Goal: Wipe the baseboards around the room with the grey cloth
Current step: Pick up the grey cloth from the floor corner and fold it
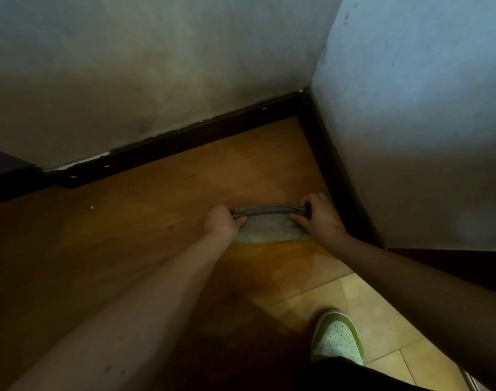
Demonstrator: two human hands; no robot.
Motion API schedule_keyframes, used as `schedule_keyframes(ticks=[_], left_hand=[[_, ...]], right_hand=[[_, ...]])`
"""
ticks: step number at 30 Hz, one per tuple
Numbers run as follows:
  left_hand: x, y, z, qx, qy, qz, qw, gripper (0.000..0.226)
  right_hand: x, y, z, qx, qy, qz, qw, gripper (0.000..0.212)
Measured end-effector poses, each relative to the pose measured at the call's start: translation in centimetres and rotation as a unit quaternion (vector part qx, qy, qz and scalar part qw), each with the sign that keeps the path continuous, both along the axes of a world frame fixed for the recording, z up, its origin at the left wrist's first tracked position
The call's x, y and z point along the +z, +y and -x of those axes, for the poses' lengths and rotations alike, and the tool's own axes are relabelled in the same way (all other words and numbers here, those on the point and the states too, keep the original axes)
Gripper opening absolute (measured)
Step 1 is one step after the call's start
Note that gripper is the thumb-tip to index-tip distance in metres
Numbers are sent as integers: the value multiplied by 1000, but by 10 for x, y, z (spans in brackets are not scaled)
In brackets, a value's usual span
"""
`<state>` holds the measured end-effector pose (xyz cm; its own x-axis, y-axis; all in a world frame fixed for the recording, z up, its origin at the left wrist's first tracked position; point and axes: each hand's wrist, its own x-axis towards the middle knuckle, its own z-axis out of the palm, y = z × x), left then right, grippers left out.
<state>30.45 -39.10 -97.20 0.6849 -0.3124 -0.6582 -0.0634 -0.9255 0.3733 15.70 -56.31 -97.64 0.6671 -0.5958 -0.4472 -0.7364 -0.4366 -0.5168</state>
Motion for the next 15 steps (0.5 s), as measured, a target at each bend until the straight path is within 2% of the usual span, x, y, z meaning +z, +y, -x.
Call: schedule_keyframes(ticks=[6, 8, 10, 11, 15], left_hand=[[37, 30, -13, 30, 48, 153, 987, 23], [65, 43, -29, 19, 59, 202, 977, 25], [101, 54, -50, 10, 53, 249, 967, 27], [123, 60, -60, 5, 51, 273, 961, 28], [217, 85, -94, -47, 28, 330, 942, 31]], right_hand=[[29, 10, 1, -36, -94, -144, 985, 30], [51, 15, -10, -10, -97, -185, 978, 41], [82, 21, -28, 66, -63, -215, 972, 59], [101, 25, -38, 118, -46, -221, 967, 59], [192, 43, -84, 299, 16, -165, 940, 34]])
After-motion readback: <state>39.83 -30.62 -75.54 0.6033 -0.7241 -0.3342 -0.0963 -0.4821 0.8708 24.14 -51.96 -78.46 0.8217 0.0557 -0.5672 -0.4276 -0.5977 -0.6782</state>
